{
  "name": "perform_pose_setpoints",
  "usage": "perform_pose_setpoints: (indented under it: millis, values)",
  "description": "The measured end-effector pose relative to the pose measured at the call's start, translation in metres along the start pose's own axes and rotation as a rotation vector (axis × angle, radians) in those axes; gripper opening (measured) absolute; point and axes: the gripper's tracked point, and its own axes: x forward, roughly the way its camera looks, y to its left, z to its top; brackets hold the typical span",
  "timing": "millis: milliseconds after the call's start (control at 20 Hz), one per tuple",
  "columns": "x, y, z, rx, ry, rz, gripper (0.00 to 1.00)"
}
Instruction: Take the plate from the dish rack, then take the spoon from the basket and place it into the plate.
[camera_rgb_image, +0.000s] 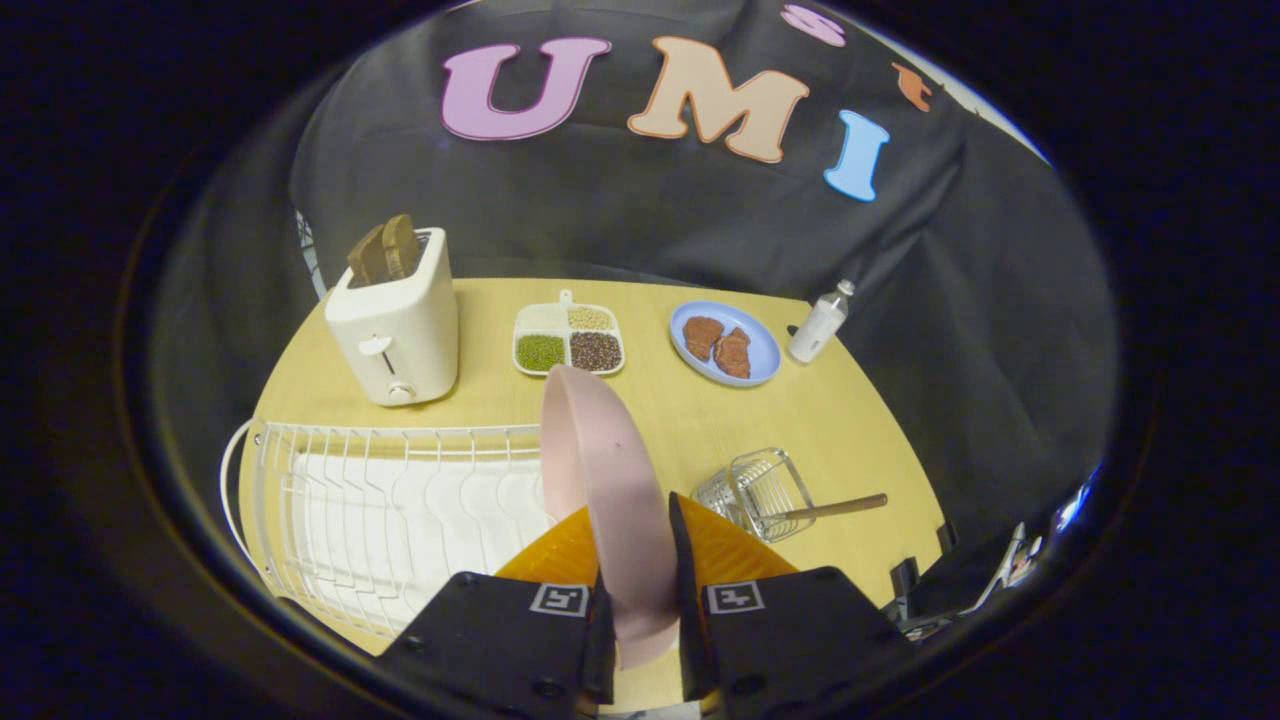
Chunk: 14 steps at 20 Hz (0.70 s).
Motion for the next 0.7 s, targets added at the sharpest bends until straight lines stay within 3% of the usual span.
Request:
perform_pose_setpoints:
  millis: [300, 500, 700]
  values:
    - [-0.011, -0.013, 0.016, -0.076, -0.060, -0.111, 0.27]
    - [-0.030, -0.009, 0.030, -0.022, -0.117, -0.071, 0.26]
    - [-0.054, -0.050, 0.024, 0.055, -0.144, -0.111, 0.25]
